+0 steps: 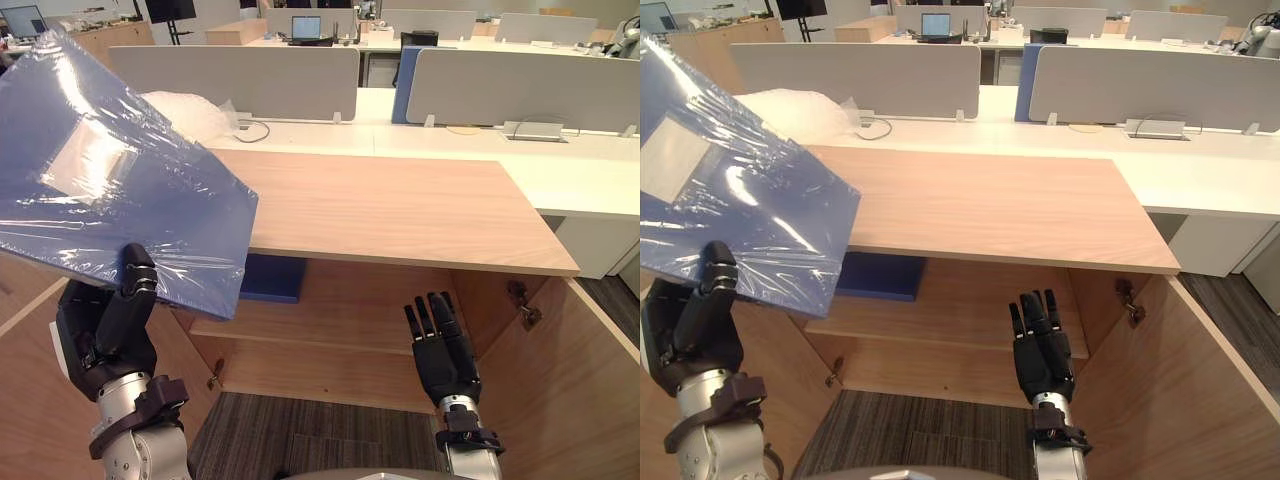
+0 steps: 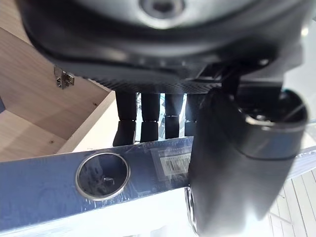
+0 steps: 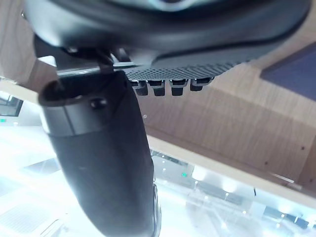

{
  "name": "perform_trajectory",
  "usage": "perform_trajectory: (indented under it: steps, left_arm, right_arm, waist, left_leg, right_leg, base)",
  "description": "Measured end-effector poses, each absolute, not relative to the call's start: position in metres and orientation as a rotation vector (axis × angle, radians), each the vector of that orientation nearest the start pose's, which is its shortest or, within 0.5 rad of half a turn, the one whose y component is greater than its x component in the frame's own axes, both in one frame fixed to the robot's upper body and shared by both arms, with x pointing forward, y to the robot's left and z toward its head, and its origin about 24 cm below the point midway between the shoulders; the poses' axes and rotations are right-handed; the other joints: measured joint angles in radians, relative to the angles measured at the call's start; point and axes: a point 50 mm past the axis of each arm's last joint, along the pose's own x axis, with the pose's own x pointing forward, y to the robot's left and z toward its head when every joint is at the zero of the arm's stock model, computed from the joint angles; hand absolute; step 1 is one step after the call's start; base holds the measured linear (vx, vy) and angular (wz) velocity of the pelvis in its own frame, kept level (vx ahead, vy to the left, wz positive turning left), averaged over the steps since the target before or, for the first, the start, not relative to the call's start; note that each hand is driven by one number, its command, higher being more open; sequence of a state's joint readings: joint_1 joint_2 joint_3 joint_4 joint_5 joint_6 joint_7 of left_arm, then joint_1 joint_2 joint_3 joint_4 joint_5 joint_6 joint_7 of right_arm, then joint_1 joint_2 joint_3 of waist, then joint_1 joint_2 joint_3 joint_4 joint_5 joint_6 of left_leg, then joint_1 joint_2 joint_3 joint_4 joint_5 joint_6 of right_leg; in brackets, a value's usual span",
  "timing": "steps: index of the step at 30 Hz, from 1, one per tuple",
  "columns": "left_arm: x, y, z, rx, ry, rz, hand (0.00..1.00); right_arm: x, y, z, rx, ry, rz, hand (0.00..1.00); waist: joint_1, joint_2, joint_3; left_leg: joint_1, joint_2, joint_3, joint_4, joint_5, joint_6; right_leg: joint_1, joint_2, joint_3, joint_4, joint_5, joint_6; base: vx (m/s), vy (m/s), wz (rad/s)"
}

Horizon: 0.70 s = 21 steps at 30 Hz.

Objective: Walk over to the cabinet, pick up the folder, carry it to the office cabinet, place the folder inside the office cabinet, then close the office cabinet door

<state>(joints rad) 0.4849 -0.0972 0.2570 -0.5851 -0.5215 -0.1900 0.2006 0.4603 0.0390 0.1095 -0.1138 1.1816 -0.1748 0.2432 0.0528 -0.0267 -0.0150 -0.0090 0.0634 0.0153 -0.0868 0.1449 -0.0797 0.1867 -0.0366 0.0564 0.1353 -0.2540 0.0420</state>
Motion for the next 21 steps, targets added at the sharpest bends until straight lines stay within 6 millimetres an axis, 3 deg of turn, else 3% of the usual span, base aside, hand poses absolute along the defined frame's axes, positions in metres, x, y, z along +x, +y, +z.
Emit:
perform_trajectory:
  steps: [3, 7, 15, 21]
  left_arm:
    - [0.136, 0.234, 0.089, -0.449, -0.339, 0.556, 0.0]
    - [0.147, 0.231, 0.088, -0.446, -0.344, 0.481, 0.0]
    - [0.176, 0.228, 0.094, -0.351, -0.377, 0.212, 0.0]
    - [0.181, 0.226, 0.094, -0.317, -0.377, 0.117, 0.0]
  right_arm:
    - [0.159, -0.154, 0.015, 1.194, -0.115, -0.048, 1.0]
    - [0.166, -0.154, 0.021, 1.149, -0.111, -0.014, 1.0]
    - [0.189, -0.17, 0.026, 0.749, -0.023, 0.051, 1.0]
    - [0.207, -0.179, 0.03, 0.548, 0.011, 0.088, 1.0]
  waist:
    - [-0.002, 0.007, -0.006]
    - [-0.005, 0.013, -0.006]
    - [-0.042, 0.025, -0.009]
    - [-0.053, 0.044, -0.006]
  left_leg:
    - [0.0, 0.0, 0.0, 0.0, -0.001, 0.0]
    - [-0.007, 0.001, 0.0, 0.0, -0.002, -0.003]
    - [-0.026, 0.001, -0.027, 0.0, 0.015, -0.006]
    - [-0.046, 0.02, -0.067, -0.001, 0.033, -0.013]
  right_leg:
    - [-0.001, 0.002, 0.002, 0.001, 0.0, 0.0]
    - [-0.014, 0.007, 0.007, 0.009, 0.0, 0.0]
    - [-0.051, 0.017, 0.023, 0.035, 0.008, -0.008]
    - [-0.08, 0.045, 0.02, 0.055, 0.02, -0.021]
  base:
    - [0.0, 0.0, 0.0]
    - [-0.01, -0.007, -0.04]
    - [-0.09, -0.026, -0.05]
    - [-0.12, -0.048, 0.02]
